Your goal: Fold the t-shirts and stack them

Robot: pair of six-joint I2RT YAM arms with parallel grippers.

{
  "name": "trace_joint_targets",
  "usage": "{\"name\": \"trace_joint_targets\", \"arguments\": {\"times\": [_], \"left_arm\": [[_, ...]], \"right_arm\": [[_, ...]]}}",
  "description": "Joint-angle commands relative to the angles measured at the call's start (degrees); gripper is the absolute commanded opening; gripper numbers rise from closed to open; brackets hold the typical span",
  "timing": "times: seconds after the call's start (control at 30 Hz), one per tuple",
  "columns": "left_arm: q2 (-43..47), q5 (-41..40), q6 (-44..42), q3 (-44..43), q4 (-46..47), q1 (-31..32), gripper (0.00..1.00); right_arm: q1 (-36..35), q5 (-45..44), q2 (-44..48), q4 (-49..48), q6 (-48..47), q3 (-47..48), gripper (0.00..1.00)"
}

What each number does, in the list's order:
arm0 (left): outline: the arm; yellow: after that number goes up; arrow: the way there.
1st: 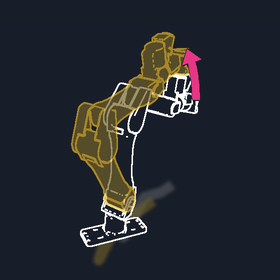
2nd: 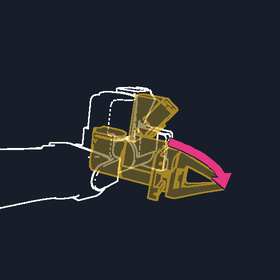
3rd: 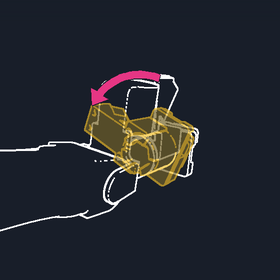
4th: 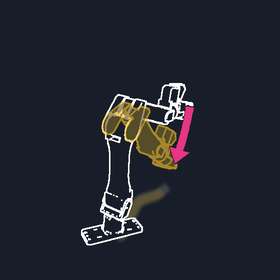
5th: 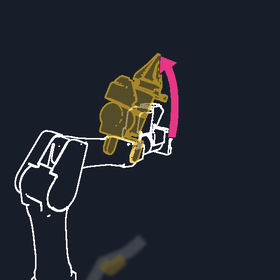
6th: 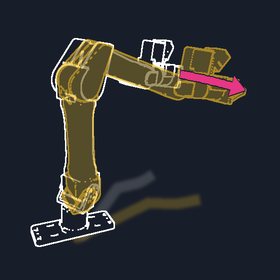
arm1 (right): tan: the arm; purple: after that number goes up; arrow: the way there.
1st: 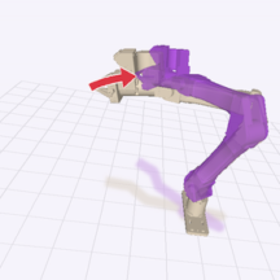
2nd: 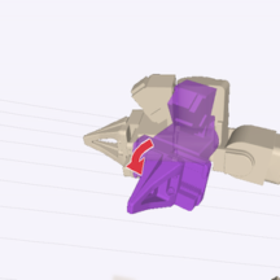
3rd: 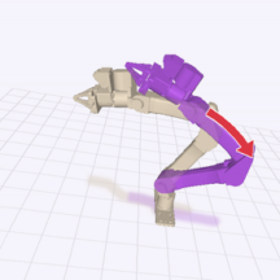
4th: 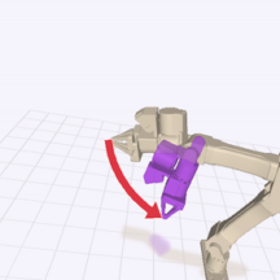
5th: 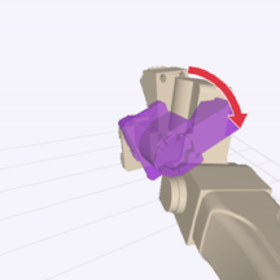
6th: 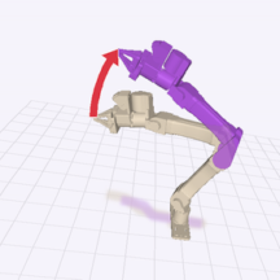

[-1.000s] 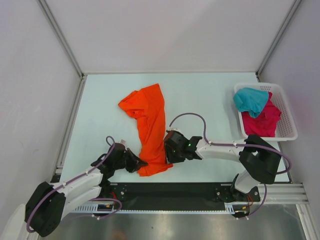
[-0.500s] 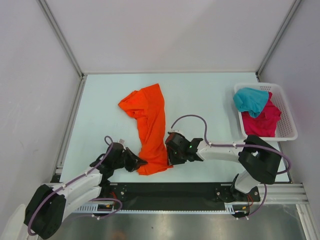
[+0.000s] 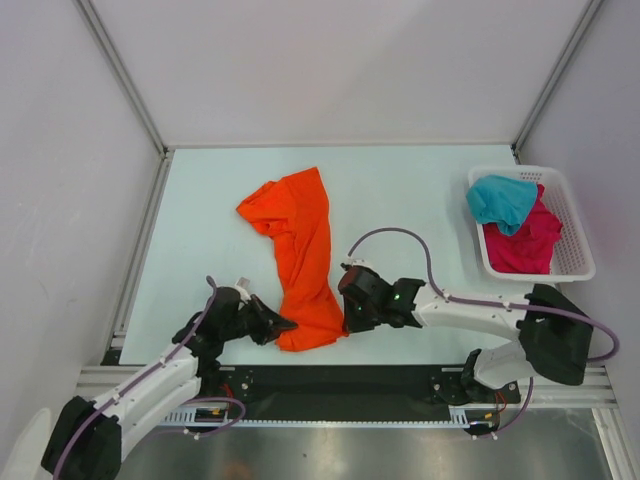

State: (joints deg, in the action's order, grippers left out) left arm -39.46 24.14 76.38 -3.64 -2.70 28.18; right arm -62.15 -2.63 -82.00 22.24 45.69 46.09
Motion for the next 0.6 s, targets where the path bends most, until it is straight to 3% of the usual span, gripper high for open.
{"name": "trace_joint_targets", "arguments": {"times": [0.0, 0.2, 0.33, 0.43, 0.57], "left_arm": [[5.87, 6.07, 3.77, 0.39, -4.32, -0.5, 0.01], [14.14, 10.39, 8.16, 1.09, -9.16, -0.41, 0.1], [18.1, 10.31, 16.05, 3.2, -3.03, -0.59, 0.17], [15.31, 9.61, 19.32, 6.97, 6.98, -0.67, 0.22], [-0.47, 10.66, 13.12, 1.22, 13.16, -3.21, 0.24]], "right_arm": [[-1.74, -3.6, 6.84, 8.85, 1.24, 4.27, 0.0], [-3.85, -5.89, 11.42, 14.93, 2.21, 8.49, 0.0], [-3.51, -7.38, 10.2, 15.2, 0.72, 10.51, 0.0], [-1.05, -6.42, 5.98, 15.11, -2.52, 13.41, 0.0], [4.22, -2.82, -0.87, 13.54, -7.62, 18.15, 0.0]]}}
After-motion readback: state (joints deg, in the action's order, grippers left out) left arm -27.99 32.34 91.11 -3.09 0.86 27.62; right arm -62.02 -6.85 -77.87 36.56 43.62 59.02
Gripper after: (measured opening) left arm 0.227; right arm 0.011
